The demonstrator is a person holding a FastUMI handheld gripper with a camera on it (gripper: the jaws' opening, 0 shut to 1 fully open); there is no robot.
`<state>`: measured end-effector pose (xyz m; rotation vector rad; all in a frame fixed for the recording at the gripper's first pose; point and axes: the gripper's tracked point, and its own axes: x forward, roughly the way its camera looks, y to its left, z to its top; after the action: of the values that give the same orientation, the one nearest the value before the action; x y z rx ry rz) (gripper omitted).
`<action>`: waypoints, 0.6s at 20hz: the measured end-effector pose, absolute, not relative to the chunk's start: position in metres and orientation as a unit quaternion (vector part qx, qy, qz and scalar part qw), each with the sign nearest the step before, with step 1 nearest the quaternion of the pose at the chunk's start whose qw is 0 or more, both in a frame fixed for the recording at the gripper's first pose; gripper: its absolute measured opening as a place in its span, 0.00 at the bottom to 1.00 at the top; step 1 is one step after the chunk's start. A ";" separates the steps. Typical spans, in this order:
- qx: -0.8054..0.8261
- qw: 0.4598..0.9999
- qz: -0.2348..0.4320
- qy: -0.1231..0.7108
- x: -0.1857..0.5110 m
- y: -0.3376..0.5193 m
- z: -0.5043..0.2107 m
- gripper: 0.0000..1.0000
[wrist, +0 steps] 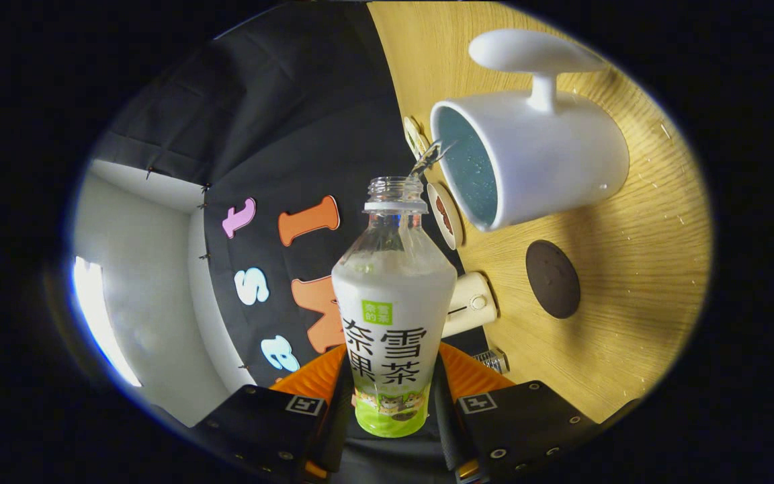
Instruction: Take the bottle from table, then pour the juice into the cup, finally place the bottle on the coaster
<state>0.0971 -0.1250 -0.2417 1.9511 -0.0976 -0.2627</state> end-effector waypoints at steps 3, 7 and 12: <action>0.832 0.541 -0.112 -0.047 0.098 -0.125 -0.238 0.58; 0.840 0.528 -0.111 -0.056 0.096 -0.125 -0.233 0.58; 0.849 0.510 -0.115 -0.077 0.092 -0.134 -0.230 0.58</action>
<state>0.0923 -0.1341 -0.2297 2.0441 -0.1854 -0.2779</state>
